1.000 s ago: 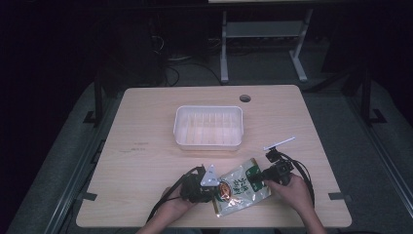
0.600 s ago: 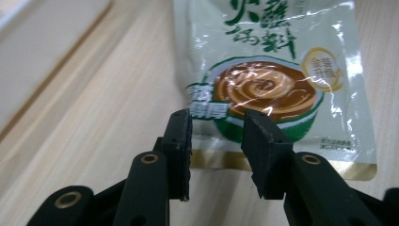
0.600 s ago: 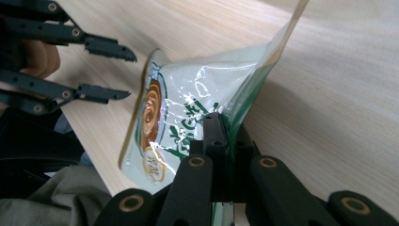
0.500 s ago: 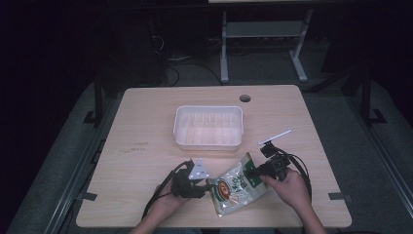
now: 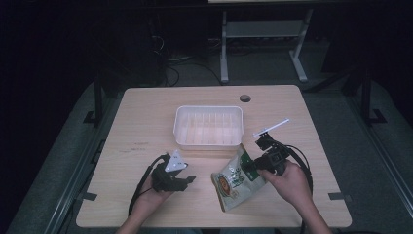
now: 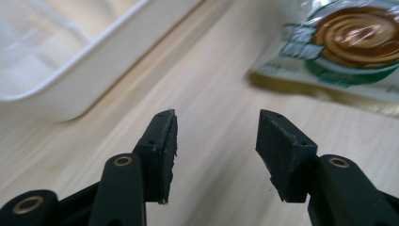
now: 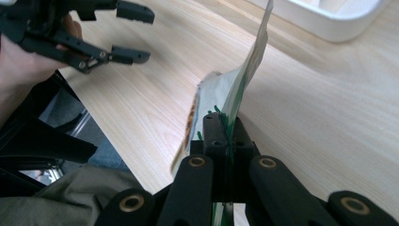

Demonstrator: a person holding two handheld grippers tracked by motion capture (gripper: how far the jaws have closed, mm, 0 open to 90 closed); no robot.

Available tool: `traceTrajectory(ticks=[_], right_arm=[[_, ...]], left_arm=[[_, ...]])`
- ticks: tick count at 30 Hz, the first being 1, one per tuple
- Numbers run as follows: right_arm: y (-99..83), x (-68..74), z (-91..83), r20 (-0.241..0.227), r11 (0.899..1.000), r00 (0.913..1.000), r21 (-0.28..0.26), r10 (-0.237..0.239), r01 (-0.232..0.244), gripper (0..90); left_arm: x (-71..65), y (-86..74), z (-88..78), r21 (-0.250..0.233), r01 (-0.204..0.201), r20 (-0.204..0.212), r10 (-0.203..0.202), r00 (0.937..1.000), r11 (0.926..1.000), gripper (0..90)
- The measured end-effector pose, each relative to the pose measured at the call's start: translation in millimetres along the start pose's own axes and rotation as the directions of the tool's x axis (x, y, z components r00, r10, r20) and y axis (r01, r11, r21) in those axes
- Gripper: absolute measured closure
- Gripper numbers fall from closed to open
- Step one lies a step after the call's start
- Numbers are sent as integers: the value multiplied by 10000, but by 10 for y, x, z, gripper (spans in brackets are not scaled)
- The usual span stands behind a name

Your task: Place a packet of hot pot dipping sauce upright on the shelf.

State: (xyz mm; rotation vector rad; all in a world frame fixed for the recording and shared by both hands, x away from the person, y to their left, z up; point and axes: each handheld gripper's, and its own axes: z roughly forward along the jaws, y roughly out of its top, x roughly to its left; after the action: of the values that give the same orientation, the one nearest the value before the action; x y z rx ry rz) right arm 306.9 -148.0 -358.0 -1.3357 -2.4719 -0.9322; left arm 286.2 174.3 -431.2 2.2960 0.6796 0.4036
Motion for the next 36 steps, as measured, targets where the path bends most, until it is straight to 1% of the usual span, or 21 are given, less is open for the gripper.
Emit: traceTrajectory(ticks=[3, 4, 5, 6, 7, 8, 9, 15, 19, 21, 24, 27, 30, 34, 35, 36], right_arm=[[47, 95, -61, 177, 9998, 9996, -4, -212, 212, 895], [64, 126, -78, 256, 9997, 9994, 14, -245, 244, 895], [64, 126, -78, 256, 9997, 9994, 14, -245, 244, 895], [95, 181, -109, 363, 9994, 9988, 11, -334, 334, 896], [95, 181, -109, 363, 9994, 9988, 11, -334, 334, 896], [128, 226, -143, 492, 9990, 9978, -1, -439, 439, 896], [145, 248, -157, 449, 9991, 9981, 6, -432, 433, 896], [239, 376, -207, 987, 9971, 9925, 315, -715, 687, 896], [289, 418, -266, 1133, 9972, 9911, 321, -705, 672, 896], [301, 428, -286, 1123, 9972, 9912, 331, -707, 674, 896], [369, 493, -380, 1108, 9970, 9912, 360, -728, 692, 896], [437, 546, -463, 1213, 9971, 9901, 380, -700, 658, 896], [511, 574, -543, 1402, 9977, 9881, 362, -626, 581, 896], [612, 608, -635, 1720, 9975, 9831, 442, -624, 555, 896], [612, 608, -635, 1720, 9975, 9831, 442, -624, 555, 896], [673, 620, -685, 1847, 9977, 9812, 485, -555, 473, 896]], left_arm=[[94, -43, -46, -83, 214, -315, -216, 9993, 9997, 435], [125, -58, -59, -113, 318, -374, -322, 9988, 9994, 428], [125, -58, -59, -113, 318, -374, -322, 9988, 9994, 421], [179, -86, -89, -193, 488, -528, -498, 9974, 9986, 414], [179, -86, -89, -193, 488, -528, -498, 9974, 9986, 412], [233, -110, -117, -232, 604, -697, -619, 9956, 9979, 409], [260, -123, -130, -259, 700, -754, -718, 9946, 9972, 403], [384, -191, -188, -418, 1123, -985, -1160, 9884, 9928, 391], [436, -219, -212, -407, 1198, -1127, -1237, 9859, 9920, 388], [447, -225, -216, -399, 1221, -1154, -1260, 9853, 9917, 386], [478, -247, -221, -419, 1331, -1286, -1375, 9821, 9902, 379], [493, -261, -220, -412, 1367, -1378, -1411, 9804, 9898, 378], [510, -275, -224, -385, 1387, -1503, -1430, 9782, 9896, 377], [536, -293, -232, -412, 1435, -1597, -1483, 9760, 9888, 375], [547, -299, -237, -436, 1474, -1609, -1525, 9751, 9881, 375], [569, -314, -247, -467, 1525, -1688, -1583, 9728, 9872, 370]])
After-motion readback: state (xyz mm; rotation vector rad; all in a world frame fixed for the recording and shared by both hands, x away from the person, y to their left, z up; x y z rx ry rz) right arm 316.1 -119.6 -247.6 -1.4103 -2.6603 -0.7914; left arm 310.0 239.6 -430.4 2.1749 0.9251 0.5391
